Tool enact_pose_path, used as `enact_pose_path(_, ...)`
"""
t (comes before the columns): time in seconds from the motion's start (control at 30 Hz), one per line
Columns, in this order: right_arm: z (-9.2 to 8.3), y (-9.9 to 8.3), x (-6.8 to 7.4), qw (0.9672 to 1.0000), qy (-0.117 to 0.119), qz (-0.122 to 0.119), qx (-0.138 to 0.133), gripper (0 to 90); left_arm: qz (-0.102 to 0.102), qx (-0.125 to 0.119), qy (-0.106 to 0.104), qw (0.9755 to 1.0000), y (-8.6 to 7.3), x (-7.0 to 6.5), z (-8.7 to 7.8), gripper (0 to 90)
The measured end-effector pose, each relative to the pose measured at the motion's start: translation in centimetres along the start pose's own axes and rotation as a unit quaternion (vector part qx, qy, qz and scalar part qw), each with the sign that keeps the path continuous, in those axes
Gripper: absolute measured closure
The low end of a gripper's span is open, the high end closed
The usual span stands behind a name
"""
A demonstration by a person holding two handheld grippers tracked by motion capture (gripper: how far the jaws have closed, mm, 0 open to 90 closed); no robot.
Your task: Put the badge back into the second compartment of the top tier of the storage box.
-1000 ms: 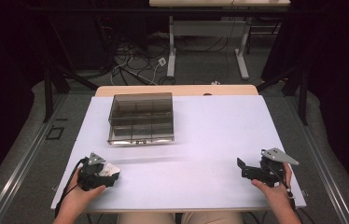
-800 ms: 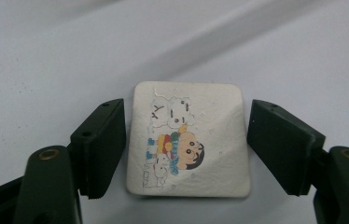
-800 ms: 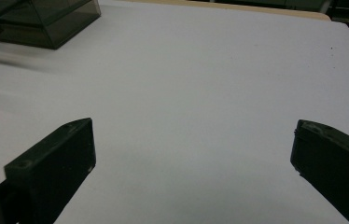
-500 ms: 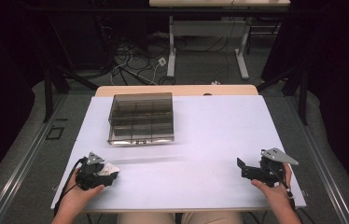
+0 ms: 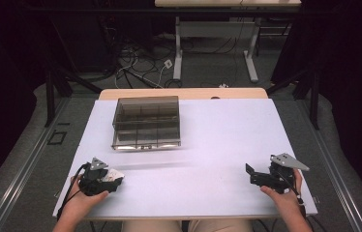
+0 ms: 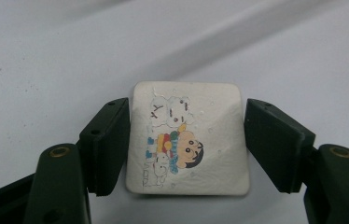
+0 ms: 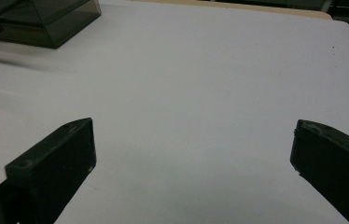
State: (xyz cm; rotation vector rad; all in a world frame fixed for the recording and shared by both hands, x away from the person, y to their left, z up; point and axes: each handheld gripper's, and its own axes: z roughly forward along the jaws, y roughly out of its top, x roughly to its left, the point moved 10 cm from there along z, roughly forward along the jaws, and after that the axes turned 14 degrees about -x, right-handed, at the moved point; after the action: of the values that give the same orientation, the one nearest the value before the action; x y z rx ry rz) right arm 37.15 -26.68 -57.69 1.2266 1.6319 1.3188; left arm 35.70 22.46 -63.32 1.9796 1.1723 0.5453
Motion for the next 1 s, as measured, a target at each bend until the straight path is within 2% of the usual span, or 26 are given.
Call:
enact_pose_path(0.13,0.0,0.0,0.1,1.0,0.002,0.0,-0.002,0.0,0.002,0.0,0.002,1.0,0.1,0.1,0.1,33.3)
enact_pose_path(0.27,0.0,0.0,0.1,1.0,0.002,0.002,0.0,0.0,-0.009,0.002,0.003,1.0,0.1,0.0,0.1,33.3)
enact_pose_path(0.67,0.1,0.0,0.1,1.0,0.001,0.001,-0.004,0.0,-0.007,0.008,0.016,0.9998,0.4,0.2,-0.1,33.3)
enact_pose_path(0.77,0.1,0.0,0.1,1.0,0.002,0.001,-0.004,0.0,-0.019,-0.002,0.016,0.9997,0.7,0.1,-0.2,33.3)
enact_pose_path(0.9,0.1,0.0,0.2,1.0,0.001,0.005,-0.003,0.0,-0.023,-0.011,0.021,0.9994,1.0,0.3,-0.5,33.3)
enact_pose_path(0.93,0.1,0.0,0.1,1.0,0.0,0.004,-0.005,0.0,-0.033,-0.018,0.023,0.999,1.3,0.3,-0.6,33.3)
enact_pose_path(1.0,0.1,0.0,0.1,1.0,-0.001,0.003,-0.003,0.0,-0.035,-0.018,0.025,0.9989,1.3,0.4,-0.7,33.3)
